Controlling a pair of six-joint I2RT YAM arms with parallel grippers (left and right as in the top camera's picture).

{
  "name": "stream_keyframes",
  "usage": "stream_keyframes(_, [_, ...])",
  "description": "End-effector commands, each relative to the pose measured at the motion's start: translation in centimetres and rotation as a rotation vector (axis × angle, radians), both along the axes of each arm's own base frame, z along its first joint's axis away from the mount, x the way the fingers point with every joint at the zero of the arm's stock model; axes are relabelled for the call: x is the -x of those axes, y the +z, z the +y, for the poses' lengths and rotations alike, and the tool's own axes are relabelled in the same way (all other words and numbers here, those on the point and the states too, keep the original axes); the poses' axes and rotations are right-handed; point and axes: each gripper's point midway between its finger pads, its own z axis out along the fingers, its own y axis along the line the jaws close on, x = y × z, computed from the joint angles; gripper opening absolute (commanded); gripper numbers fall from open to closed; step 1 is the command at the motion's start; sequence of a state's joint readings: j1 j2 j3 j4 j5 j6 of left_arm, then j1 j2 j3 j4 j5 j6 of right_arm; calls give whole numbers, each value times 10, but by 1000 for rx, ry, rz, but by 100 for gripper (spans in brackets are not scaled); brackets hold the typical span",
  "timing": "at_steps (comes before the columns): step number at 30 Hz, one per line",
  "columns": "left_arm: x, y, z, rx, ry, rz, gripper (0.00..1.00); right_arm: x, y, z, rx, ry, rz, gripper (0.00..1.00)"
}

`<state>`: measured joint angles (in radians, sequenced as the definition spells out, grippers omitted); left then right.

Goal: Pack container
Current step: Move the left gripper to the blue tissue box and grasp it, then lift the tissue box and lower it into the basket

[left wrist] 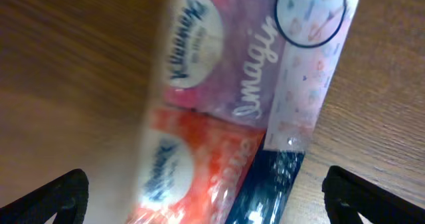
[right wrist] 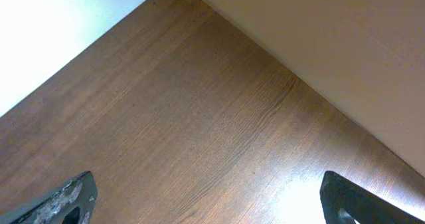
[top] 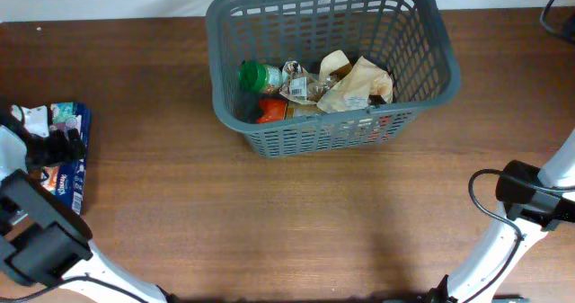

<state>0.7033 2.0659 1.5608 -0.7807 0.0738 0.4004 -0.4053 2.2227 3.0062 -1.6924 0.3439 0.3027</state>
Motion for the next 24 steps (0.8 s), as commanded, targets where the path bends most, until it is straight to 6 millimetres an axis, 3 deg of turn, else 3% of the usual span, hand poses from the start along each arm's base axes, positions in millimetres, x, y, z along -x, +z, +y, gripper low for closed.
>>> stream_keyframes(1, [-1,-17,-7,41,-24,12,99,6,9,-1,17,-15,-16,99])
stream_keyframes(8, [2,-44,-15,99,-28,49,99,6,9,-1,17,-15,-16,99])
stream_keyframes(9, [1,-45,-16,105,-30,46,94,6,9,-1,17,-15,-16,99])
stream_keyframes(11, [0,-45,-18,116,-33,37,66,6,9,-1,17,-15,-16,99])
stream_keyframes(14, [-1,-45,-17,113,-34,35,8,6,9,-1,17,-15,-16,99])
stream_keyframes(15, [-1,-45,-17,113,-34,34,2,6,9,-1,17,-15,-16,99])
stream_keyframes(20, [-2,-45,-18,114,-32,34,2,6,9,-1,17,-15,-16,99])
stream_keyframes(24, [-11,-33,-12,127,89,-1,2,6,9,-1,17,-15,-16,99])
